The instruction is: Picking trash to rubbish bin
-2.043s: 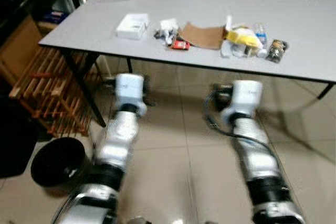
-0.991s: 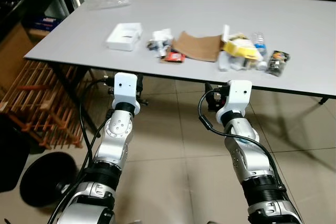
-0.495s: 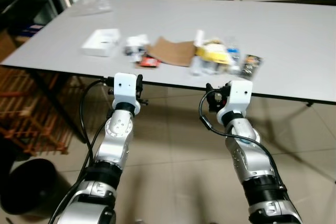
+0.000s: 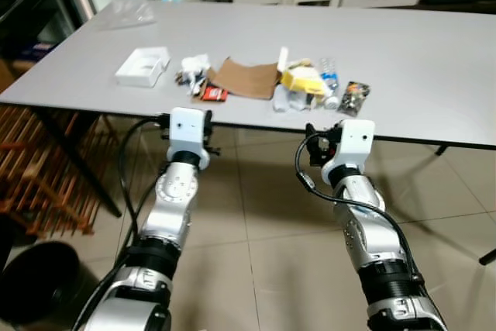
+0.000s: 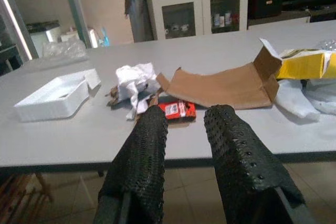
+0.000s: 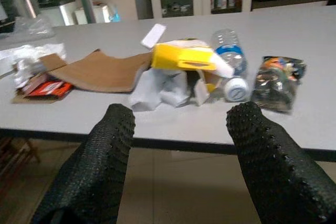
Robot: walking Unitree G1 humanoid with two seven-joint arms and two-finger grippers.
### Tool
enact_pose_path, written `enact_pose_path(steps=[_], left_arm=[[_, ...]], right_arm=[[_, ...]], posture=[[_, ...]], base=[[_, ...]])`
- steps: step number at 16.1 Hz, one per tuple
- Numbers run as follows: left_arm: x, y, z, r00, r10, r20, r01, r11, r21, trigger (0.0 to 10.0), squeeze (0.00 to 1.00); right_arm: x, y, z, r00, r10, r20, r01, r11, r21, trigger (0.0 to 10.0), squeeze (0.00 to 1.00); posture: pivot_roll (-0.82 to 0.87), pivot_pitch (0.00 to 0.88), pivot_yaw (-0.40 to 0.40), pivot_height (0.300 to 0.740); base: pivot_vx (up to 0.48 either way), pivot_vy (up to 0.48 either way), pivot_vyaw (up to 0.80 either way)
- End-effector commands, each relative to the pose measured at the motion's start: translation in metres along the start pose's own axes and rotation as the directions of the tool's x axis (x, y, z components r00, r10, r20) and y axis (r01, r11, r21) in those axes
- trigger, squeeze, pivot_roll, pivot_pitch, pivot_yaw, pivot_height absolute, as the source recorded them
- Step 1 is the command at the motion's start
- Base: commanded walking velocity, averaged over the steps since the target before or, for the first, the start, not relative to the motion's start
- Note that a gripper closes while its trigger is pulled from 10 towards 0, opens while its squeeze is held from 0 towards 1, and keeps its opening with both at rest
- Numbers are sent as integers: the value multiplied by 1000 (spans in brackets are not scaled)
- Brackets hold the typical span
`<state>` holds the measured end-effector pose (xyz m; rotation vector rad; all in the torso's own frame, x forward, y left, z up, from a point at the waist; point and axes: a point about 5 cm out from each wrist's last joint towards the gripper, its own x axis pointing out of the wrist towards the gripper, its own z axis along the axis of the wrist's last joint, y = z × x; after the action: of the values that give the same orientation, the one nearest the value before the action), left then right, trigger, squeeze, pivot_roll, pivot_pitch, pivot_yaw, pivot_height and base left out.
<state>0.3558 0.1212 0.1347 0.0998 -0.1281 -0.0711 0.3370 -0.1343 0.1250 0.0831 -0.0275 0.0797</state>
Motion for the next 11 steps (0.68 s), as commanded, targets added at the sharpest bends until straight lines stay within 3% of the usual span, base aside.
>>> enact_pose_path(steps=[1, 9, 11], left_arm=[[1, -7, 1, 1000, -17, -3, 17, 1000, -1, 10000, 0], [1, -7, 0, 1000, -16, -6, 16, 1000, 8, 10000, 0], [1, -7, 0, 1000, -17, -6, 17, 1000, 10, 10000, 0]], right_arm=[[1, -6, 4, 1000, -19, 15, 19, 1000, 0, 10000, 0], [1, -6, 4, 1000, -20, 12, 20, 1000, 17, 10000, 0], [2, -6, 4, 1000, -18, 5, 18, 999, 30, 10000, 0]], posture=[[-48, 98, 48, 740], [-47, 100, 48, 740], [-48, 100, 48, 740]], base=[[450, 0, 0], [469, 0, 0], [480, 0, -662]])
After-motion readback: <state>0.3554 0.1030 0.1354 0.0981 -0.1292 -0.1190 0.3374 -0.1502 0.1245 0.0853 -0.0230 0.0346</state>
